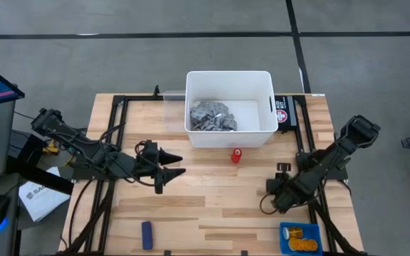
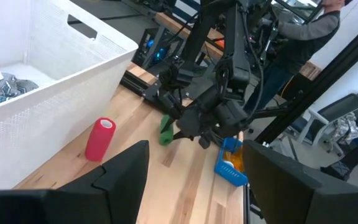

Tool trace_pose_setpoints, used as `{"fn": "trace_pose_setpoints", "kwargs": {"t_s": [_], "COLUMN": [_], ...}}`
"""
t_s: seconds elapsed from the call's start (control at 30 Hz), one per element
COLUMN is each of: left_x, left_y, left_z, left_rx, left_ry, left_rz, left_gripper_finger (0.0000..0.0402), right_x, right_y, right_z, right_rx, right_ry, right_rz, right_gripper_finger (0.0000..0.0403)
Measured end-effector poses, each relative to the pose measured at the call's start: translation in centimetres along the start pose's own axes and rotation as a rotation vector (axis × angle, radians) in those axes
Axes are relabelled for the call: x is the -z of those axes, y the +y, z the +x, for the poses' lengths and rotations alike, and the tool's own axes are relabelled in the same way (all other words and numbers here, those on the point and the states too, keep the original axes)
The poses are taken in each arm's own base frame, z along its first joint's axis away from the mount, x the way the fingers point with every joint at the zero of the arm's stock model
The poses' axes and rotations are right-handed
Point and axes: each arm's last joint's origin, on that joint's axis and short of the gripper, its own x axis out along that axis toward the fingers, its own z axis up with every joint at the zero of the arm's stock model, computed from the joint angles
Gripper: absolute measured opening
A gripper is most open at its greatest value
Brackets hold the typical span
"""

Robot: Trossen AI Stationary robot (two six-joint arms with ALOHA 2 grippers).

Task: Pick & Place Medicine items
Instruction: Put the green rolled bandage into the transparent bin

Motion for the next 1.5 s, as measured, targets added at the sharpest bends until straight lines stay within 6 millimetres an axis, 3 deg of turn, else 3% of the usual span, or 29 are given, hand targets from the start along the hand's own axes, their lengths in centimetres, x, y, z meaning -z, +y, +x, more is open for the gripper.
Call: {"fn": "trace_pose_setpoints", "kwargs": {"t_s": [0.2,0.4,0.6,0.7,0.87,1.07,1.27,1.5], "left_x": [0.2,1.5,3.2,3.9,4.6,4.2,3.2,3.3], "left_y": [0.0,-0.3,-1.0,-2.0,-2.5,-1.9,-2.2,-2.4], "left_z": [0.0,0.7,3.9,5.6,7.0,7.4,7.5,7.5], "left_rx": [0.028,0.051,0.039,0.073,0.020,-0.056,0.023,0.086], "left_ry": [0.040,0.110,0.073,-0.021,-0.143,-0.192,-0.243,-0.200], "left_rz": [0.012,0.050,0.022,0.067,0.070,0.047,0.121,0.165], "left_gripper_finger": [0.0250,0.0250,0.0250,0.0250,0.0250,0.0256,0.0270,0.0269], "right_x": [-3.1,-8.4,-14.1,-16.3,-18.5,-19.5,-19.8,-19.8], "right_y": [0.9,1.2,-1.3,-3.0,-5.1,-5.7,-6.3,-6.3], "right_z": [-3.2,-9.5,-16.0,-18.1,-19.2,-20.7,-20.6,-20.4], "right_rx": [-0.085,-0.155,-0.170,-0.201,-0.273,-0.407,-0.420,-0.442], "right_ry": [-0.108,-0.388,-0.749,-0.901,-1.044,-1.195,-1.196,-1.180], "right_rz": [-0.008,-0.009,0.144,0.258,0.384,0.409,0.402,0.379], "right_gripper_finger": [0.0111,0.0109,0.0108,0.0108,0.0108,0.0108,0.0108,0.0108]}}
